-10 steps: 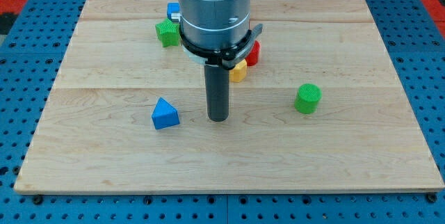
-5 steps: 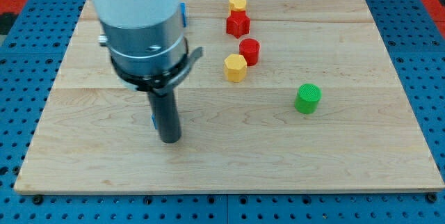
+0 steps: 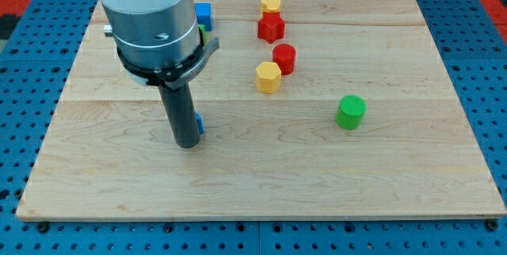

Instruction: Push the blue triangle to the bottom side of the green star

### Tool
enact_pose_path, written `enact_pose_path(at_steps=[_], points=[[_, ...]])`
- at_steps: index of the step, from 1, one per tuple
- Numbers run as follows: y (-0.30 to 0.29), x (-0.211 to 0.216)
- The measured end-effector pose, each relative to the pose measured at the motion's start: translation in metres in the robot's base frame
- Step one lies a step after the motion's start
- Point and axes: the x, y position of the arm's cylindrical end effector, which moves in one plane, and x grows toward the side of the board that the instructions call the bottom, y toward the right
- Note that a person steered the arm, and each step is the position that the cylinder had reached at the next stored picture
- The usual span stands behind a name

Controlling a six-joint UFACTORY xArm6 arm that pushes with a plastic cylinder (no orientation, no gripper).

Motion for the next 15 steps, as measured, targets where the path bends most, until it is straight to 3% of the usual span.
enact_pose_path(at_steps=[7,11,15], points=[[-0.009,-0.075],[-0.043,-0.08],[-0.024,-0.101]])
